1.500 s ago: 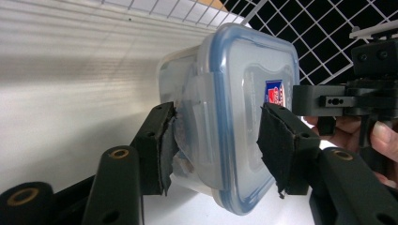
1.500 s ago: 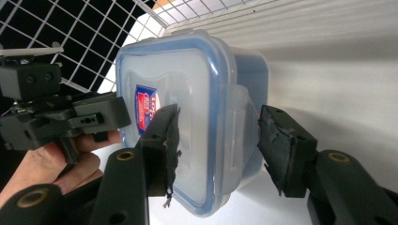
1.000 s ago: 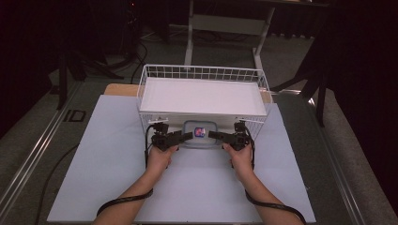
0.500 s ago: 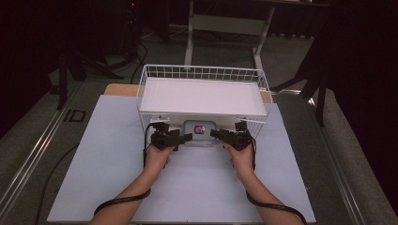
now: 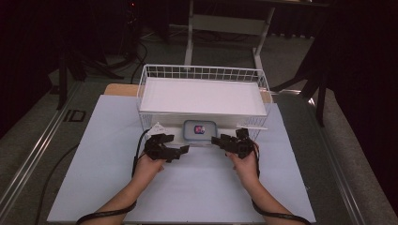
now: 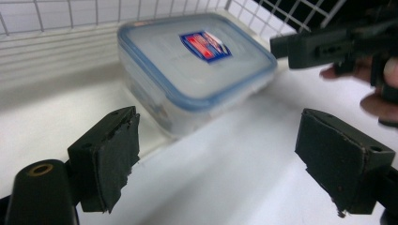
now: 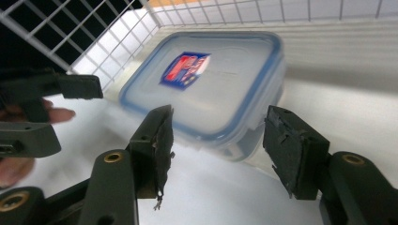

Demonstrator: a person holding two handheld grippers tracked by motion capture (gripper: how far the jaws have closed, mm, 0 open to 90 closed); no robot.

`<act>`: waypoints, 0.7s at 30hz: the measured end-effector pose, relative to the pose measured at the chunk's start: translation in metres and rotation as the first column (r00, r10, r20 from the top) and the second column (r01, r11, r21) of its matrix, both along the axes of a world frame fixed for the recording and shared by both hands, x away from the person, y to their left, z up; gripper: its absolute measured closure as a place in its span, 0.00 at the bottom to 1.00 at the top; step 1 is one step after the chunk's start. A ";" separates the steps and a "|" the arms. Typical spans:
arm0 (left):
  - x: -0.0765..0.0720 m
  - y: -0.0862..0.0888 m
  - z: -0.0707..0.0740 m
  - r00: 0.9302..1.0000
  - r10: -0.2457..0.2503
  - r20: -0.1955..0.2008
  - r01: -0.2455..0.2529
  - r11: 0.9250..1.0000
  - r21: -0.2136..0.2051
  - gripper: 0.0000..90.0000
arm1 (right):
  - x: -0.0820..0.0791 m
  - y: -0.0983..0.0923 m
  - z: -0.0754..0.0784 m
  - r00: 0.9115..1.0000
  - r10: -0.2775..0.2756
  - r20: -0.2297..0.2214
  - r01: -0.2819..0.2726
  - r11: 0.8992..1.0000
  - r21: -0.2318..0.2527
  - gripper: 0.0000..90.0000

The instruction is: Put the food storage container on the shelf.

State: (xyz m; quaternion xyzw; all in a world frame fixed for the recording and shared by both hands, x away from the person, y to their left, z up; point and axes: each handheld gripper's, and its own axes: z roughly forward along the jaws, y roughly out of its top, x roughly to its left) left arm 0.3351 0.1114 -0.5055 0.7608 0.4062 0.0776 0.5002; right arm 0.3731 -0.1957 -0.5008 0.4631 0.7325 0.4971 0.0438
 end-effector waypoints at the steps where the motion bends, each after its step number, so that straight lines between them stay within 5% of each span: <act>1: -0.003 0.000 0.000 1.000 -0.010 -0.001 0.010 1.000 0.003 0.17 | -0.003 0.001 0.001 1.000 0.005 0.008 -0.004 1.000 -0.013 0.47; 6: -0.023 0.001 -0.001 0.998 -0.055 0.007 0.055 0.998 0.017 0.17 | -0.017 0.007 0.005 0.998 0.042 0.052 -0.039 0.998 -0.049 0.50; 17: -0.062 0.016 0.010 0.996 -0.081 0.029 0.081 0.997 -0.002 0.09 | -0.030 0.021 0.006 0.994 0.102 0.042 -0.098 0.992 -0.081 0.68; 19: -0.070 0.021 0.010 0.997 -0.080 0.018 0.081 0.997 -0.022 0.08 | -0.031 0.024 0.005 0.993 0.116 0.033 -0.113 0.990 -0.085 0.77; 21: -0.076 0.024 0.009 0.997 -0.073 0.018 0.074 0.997 -0.024 0.04 | -0.031 0.027 0.004 0.991 0.134 0.031 -0.130 0.986 -0.105 1.00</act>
